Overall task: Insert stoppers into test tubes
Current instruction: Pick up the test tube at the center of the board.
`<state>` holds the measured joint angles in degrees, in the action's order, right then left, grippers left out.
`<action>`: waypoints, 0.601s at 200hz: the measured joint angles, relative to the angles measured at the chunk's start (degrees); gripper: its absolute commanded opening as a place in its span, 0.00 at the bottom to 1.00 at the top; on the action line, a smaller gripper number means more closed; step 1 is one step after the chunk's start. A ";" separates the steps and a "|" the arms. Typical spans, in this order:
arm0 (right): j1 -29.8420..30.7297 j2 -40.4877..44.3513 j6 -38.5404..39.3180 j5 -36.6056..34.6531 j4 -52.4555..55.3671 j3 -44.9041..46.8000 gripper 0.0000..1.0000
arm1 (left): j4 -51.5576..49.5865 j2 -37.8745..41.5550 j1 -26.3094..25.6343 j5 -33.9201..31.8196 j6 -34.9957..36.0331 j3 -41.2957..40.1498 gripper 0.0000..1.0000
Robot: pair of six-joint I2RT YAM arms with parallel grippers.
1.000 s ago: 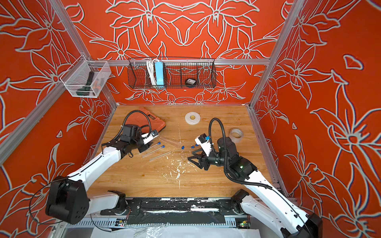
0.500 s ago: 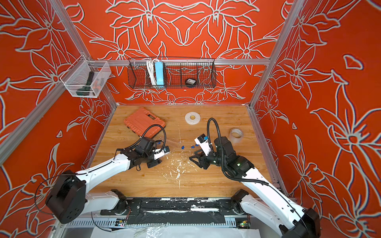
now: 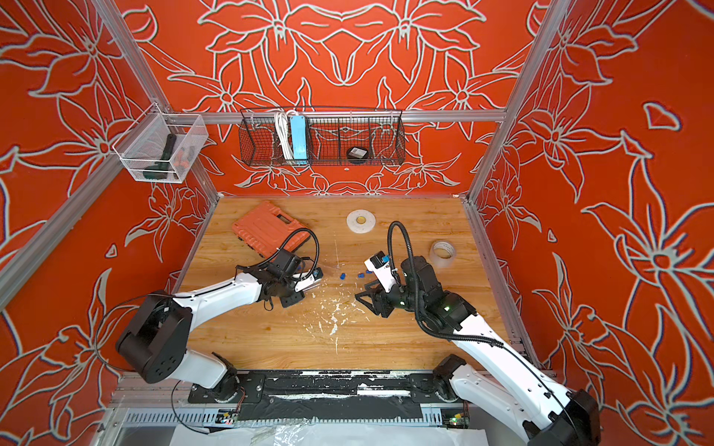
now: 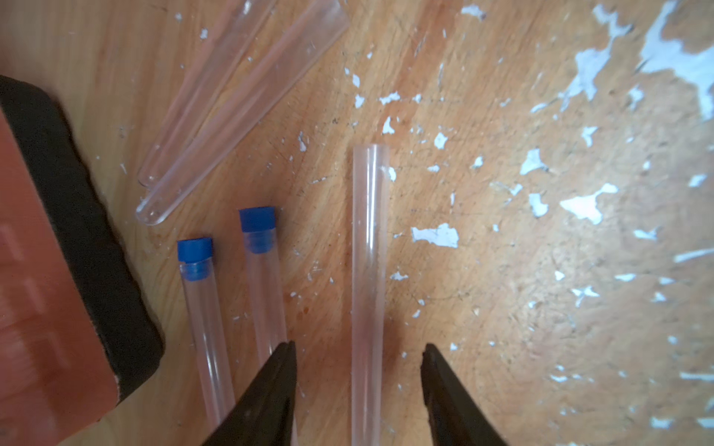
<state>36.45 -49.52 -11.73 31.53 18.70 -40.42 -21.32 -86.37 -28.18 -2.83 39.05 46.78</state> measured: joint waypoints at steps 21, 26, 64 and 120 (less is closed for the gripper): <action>0.00 0.00 0.00 0.00 0.00 0.00 0.50 | -1.44 -1.16 0.02 -0.13 0.02 0.92 0.46; 0.00 0.00 0.00 0.00 0.00 0.00 0.50 | -1.75 -1.38 0.09 -0.11 0.00 1.18 0.46; 0.00 0.02 0.00 0.00 0.00 0.00 0.50 | -2.95 -2.99 1.14 0.57 0.07 2.95 0.44; 0.00 0.02 0.00 0.00 -0.02 0.00 0.49 | -4.96 -5.51 3.43 2.43 0.11 4.50 0.41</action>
<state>36.45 -49.50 -11.73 31.53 18.68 -40.42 -26.28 -91.88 -24.75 -0.40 39.16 51.29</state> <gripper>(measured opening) 0.496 0.420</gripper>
